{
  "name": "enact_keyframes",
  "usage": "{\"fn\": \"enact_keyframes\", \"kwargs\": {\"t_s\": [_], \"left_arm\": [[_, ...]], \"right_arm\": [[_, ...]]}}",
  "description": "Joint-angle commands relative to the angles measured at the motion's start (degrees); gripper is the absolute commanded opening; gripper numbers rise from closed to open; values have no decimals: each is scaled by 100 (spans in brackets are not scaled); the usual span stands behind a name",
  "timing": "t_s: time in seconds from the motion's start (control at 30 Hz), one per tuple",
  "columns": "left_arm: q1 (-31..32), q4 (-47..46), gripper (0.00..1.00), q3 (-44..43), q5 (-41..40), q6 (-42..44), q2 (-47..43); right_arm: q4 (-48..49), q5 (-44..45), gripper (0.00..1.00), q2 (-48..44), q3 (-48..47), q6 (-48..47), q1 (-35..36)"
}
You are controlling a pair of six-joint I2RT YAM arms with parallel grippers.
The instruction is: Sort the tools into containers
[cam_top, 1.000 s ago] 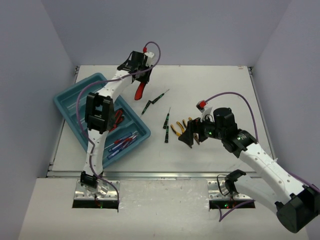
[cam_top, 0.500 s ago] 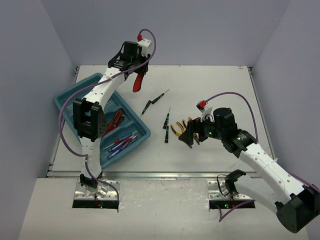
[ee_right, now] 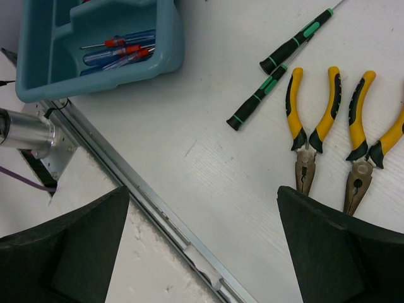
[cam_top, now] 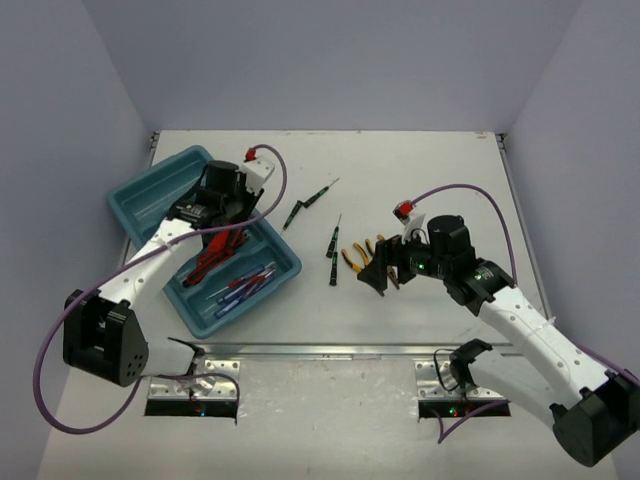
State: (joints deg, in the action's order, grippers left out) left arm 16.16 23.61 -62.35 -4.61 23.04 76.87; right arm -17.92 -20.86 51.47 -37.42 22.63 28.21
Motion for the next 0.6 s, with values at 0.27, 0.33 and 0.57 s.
{"fn": "enact_keyframes", "kwargs": {"t_s": [0.27, 0.33, 0.57], "left_arm": [[-87, -1700, 0, 1626, -1248, 1388, -441], [-91, -1650, 0, 1601, -1325, 1447, -364], [-96, -1276, 44, 1477, -1198, 1184, -635]], "right_arm": [[333, -190, 99, -155, 14, -75, -34], [329, -194, 99, -155, 6, -75, -35], [335, -184, 99, -122, 15, -84, -35]]}}
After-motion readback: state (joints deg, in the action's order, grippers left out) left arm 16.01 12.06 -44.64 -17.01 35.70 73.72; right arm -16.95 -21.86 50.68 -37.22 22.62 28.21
